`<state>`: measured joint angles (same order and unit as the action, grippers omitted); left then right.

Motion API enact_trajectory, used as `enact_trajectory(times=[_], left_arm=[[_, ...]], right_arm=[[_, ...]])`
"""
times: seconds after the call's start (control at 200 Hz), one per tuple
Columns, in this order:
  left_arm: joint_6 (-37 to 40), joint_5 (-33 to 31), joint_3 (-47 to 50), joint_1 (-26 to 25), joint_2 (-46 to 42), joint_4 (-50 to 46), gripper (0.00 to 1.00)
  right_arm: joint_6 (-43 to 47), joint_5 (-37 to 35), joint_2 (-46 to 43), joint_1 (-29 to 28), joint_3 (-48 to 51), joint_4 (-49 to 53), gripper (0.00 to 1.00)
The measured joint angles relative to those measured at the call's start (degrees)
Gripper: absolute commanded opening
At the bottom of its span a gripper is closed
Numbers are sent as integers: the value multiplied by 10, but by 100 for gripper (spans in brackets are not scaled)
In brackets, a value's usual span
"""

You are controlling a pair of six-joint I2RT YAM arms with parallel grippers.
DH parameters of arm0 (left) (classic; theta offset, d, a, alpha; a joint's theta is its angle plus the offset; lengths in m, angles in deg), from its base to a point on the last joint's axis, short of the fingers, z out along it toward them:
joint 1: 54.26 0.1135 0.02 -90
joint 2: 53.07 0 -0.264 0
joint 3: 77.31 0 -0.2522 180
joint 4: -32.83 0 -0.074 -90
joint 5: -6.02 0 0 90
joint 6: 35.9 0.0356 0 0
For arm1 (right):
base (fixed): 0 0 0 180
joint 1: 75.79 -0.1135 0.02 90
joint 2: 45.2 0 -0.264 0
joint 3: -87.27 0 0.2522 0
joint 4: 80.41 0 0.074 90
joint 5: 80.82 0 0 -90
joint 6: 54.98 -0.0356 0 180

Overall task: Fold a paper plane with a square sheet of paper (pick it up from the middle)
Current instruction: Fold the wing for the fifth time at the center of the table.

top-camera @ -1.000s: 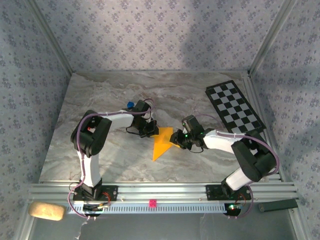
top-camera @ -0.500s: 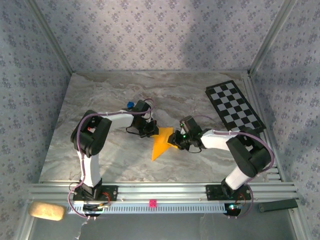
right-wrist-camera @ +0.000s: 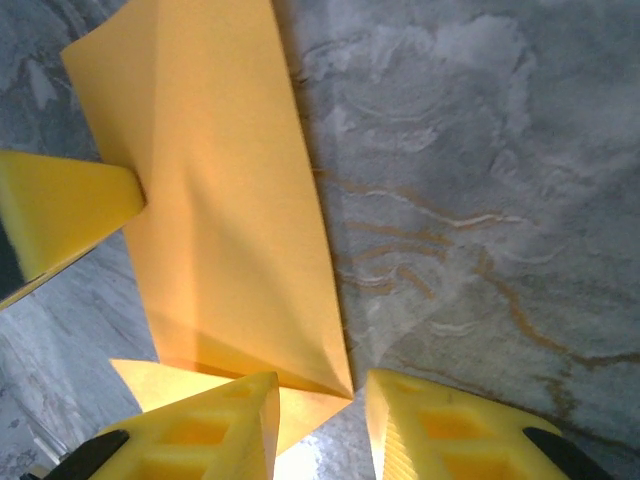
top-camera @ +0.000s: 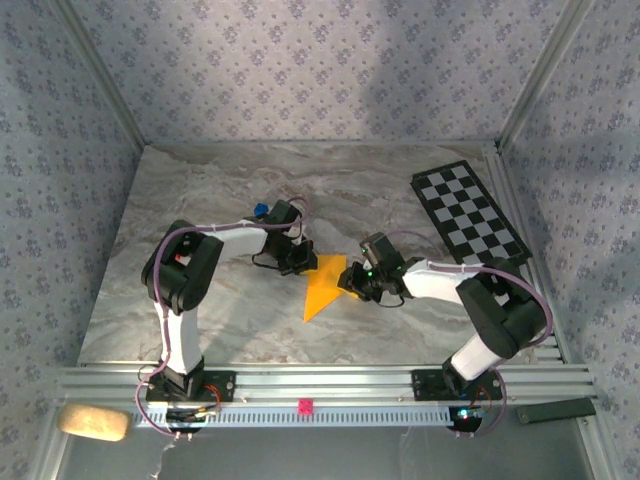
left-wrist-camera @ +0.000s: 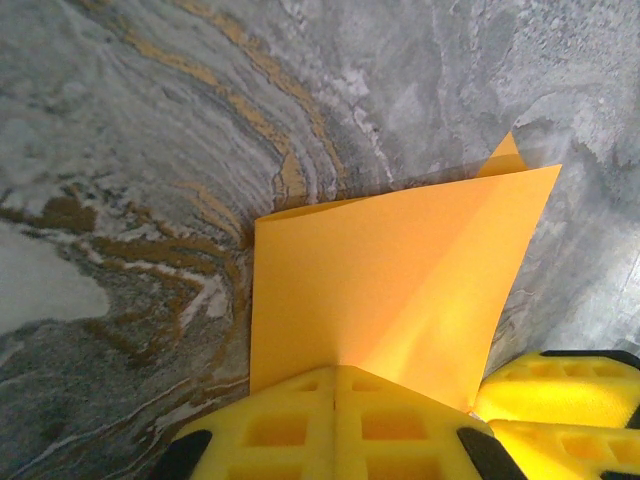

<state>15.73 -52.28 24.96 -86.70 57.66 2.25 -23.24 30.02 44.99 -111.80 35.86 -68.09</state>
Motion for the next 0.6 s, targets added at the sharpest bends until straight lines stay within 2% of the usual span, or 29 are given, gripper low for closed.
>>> enact_trajectory(times=[0.28,0.6], left_arm=[[0,0,0,0,0,0,0],[0,0,0,0,0,0,0]], right_arm=[[-4,5,2,0,-1,-5,28],[-9,17,18,0,-1,-66,29]])
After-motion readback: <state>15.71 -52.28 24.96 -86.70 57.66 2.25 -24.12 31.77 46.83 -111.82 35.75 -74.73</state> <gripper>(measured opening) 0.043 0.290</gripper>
